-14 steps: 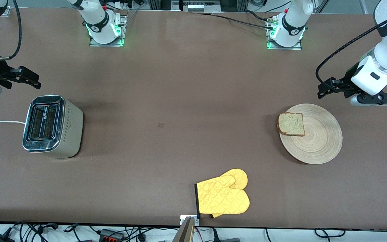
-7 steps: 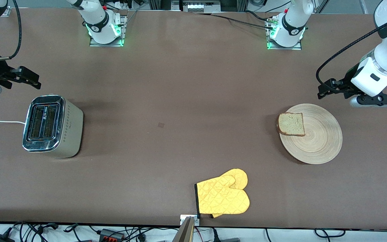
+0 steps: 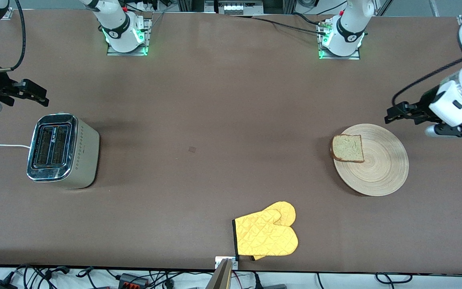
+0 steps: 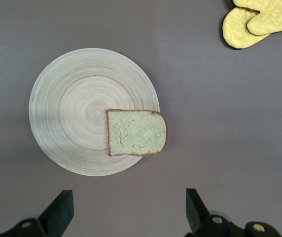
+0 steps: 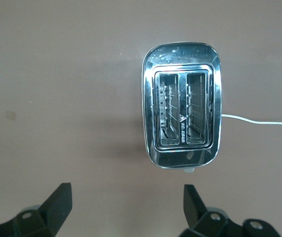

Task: Move plate and put bread in toaster
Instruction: 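Move the left gripper toward the rim of the wooden plate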

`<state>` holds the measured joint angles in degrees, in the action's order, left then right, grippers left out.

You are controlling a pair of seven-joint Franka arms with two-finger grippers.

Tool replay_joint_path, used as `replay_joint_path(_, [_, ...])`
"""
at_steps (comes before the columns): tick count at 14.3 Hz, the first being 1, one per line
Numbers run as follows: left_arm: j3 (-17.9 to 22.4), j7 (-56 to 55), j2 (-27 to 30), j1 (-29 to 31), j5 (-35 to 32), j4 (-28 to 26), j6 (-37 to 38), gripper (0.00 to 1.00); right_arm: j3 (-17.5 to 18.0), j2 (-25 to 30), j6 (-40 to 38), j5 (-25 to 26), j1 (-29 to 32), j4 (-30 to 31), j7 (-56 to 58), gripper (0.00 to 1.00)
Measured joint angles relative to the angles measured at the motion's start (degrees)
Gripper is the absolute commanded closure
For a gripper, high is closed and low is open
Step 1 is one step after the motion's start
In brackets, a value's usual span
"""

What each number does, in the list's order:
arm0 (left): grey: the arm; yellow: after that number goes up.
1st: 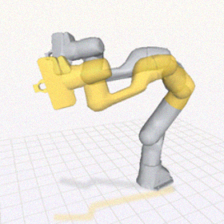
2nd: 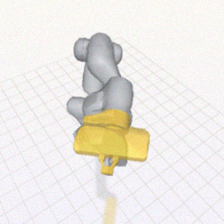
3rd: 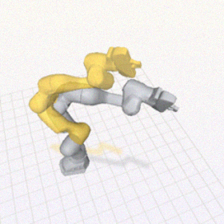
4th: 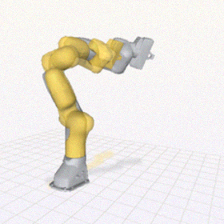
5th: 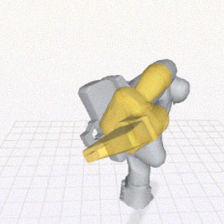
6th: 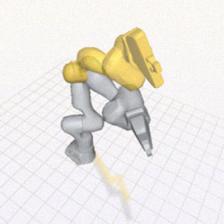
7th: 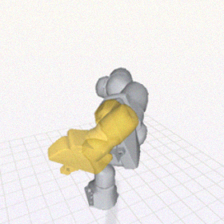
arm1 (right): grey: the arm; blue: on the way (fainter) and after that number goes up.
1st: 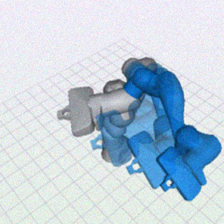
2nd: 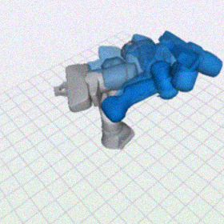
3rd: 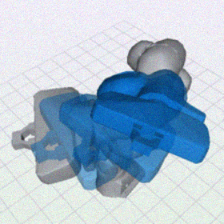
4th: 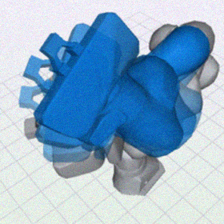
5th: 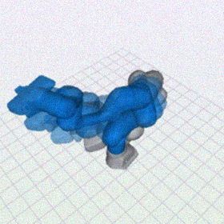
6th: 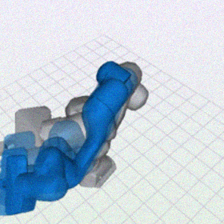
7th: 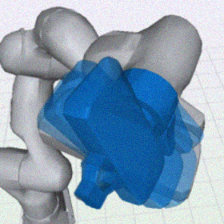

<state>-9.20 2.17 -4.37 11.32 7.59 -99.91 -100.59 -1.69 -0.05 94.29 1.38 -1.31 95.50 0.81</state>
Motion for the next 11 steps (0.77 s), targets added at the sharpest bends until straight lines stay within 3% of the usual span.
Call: replay_joint_path(11, [0.1,5.5,-7.8,5.4,7.3,2.2,3.6,0.0,0.0,0.0,0.0,0.0,0.0,0.0,0.0,0.0])
